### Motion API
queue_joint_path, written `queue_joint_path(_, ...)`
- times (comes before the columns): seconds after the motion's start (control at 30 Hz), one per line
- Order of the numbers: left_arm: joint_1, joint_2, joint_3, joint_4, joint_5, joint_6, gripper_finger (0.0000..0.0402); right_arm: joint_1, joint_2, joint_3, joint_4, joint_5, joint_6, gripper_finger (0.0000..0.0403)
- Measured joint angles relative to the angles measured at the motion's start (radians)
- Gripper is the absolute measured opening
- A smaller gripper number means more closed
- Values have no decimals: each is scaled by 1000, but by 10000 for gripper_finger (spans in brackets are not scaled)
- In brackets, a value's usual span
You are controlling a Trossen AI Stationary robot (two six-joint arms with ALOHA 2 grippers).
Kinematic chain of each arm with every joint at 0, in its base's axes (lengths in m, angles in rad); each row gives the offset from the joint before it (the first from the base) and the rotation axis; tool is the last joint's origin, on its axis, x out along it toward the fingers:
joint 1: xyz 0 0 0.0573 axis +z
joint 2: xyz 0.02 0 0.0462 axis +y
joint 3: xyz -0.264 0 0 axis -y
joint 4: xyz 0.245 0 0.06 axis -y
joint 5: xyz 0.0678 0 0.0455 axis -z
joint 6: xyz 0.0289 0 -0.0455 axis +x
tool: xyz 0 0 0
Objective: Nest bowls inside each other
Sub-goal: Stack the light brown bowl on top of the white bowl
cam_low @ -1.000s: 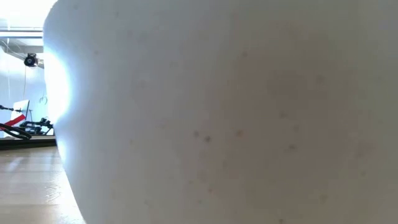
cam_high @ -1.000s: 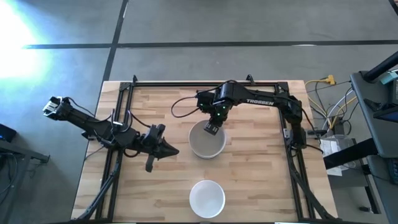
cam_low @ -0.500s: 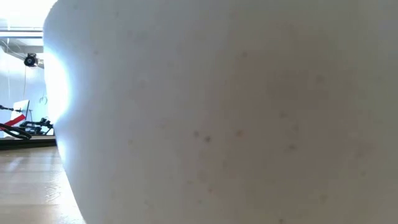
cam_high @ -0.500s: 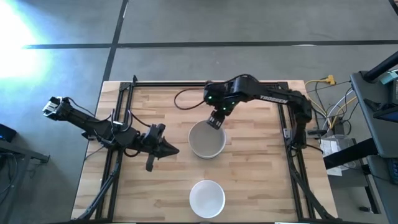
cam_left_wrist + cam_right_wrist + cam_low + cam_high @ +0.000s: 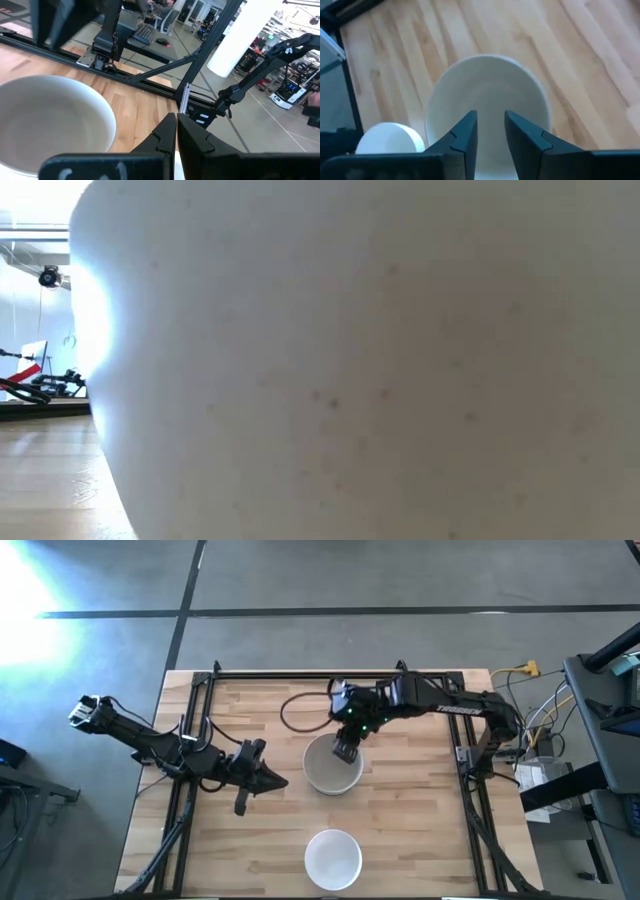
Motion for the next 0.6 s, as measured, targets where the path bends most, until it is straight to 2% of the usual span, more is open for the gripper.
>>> queue_joint_path(0.37, 0, 0, 0, 2, 1, 0, 0, 28, -4, -160, 21, 36, 46, 84)
queue_joint_path(0.6, 0, 0, 0, 0, 29, 0, 0, 47, -53, -232, 134, 47, 69, 84)
